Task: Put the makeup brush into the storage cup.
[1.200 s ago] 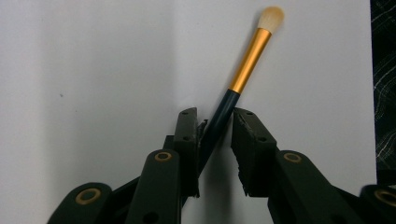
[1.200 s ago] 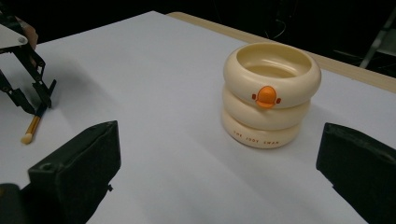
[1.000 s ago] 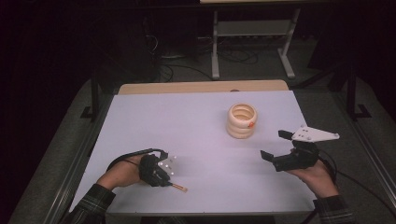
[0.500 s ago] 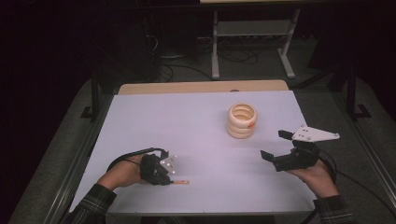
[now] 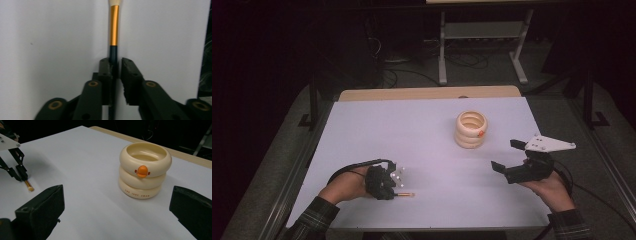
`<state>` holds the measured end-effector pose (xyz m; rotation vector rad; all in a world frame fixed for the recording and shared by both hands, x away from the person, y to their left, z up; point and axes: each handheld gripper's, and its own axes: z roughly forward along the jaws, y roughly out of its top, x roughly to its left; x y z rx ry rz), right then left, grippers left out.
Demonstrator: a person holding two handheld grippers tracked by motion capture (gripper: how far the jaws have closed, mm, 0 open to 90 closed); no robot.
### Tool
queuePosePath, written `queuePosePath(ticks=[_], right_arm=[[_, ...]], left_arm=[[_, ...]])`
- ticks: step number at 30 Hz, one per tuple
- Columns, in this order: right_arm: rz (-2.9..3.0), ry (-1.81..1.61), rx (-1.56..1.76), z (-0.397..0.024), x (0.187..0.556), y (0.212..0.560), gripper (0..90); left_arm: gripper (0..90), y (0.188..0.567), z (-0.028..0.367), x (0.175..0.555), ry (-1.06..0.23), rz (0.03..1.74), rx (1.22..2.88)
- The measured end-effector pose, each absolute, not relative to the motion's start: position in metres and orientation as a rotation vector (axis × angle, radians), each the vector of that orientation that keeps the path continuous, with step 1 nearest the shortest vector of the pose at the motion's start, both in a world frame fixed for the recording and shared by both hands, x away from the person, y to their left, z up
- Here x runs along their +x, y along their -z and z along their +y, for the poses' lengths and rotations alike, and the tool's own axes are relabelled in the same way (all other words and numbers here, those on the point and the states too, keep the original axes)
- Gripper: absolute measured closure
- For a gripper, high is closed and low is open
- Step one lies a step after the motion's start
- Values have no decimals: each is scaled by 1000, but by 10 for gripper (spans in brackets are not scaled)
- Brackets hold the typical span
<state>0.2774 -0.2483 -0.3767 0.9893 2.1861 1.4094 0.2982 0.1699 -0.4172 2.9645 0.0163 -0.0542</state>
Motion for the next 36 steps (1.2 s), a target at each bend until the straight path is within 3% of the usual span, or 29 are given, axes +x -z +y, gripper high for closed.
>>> queuePosePath(ticks=[14,24,36], right_arm=[[2186,-1409,991,-248,277,377,0],[2182,-1413,992,-249,277,376,0],[2183,-1411,994,-249,277,376,0]], left_arm=[[749,417,176,297,29,30,2985],[829,417,174,299,20,58,2995],[833,417,179,298,40,99,2944]])
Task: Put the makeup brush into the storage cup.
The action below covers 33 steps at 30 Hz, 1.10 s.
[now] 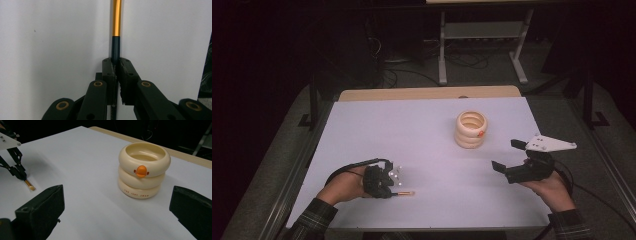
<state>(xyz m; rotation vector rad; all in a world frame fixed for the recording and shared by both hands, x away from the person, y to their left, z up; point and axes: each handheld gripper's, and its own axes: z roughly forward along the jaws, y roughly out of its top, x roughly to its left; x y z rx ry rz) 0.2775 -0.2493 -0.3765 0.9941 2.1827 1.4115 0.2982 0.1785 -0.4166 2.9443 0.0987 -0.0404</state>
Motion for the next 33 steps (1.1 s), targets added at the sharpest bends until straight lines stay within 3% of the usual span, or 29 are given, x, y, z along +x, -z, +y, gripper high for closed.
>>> queuePosePath(ticks=[33], right_arm=[[2179,-1411,991,-249,277,375,0]], left_arm=[[833,377,201,312,-80,271,2588]])
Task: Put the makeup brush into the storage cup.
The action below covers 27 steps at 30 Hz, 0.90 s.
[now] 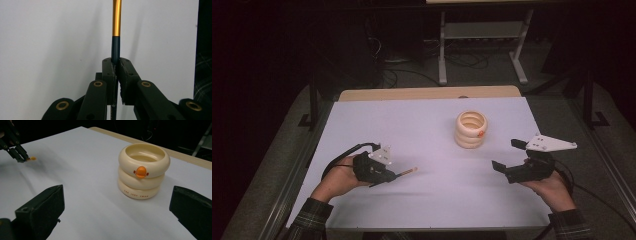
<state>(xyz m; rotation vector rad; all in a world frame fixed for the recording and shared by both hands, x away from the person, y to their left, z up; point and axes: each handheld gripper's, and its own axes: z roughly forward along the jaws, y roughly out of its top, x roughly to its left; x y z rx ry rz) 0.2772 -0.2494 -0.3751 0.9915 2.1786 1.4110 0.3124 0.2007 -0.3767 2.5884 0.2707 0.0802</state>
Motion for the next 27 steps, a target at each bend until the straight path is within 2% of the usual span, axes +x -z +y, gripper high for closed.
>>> queuePosePath(ticks=[13,27], right_arm=[[2177,-1423,989,-250,281,372,0],[2184,-1431,964,-247,288,363,0]], left_arm=[[833,368,213,319,-107,351,2402],[833,360,221,321,-124,383,2291]])
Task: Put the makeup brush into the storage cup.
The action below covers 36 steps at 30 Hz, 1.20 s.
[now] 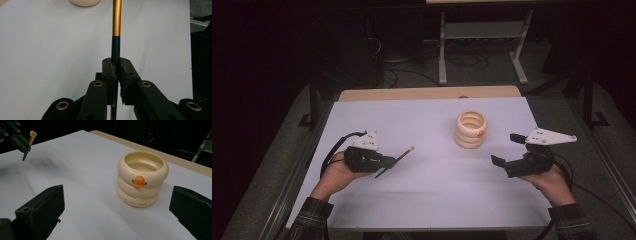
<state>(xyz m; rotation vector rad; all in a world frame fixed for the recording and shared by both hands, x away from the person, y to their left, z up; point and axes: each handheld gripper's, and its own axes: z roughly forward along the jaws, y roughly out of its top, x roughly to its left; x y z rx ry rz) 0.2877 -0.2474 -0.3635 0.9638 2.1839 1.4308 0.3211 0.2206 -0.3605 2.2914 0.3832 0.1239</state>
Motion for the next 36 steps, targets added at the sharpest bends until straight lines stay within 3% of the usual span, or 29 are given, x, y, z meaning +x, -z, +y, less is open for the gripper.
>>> queuePosePath(ticks=[12,36], right_arm=[[2234,-1485,928,-243,296,354,0],[2260,-1627,824,-213,315,336,140]], left_arm=[[833,350,222,325,-166,386,2197],[833,337,202,334,-230,391,2034]])
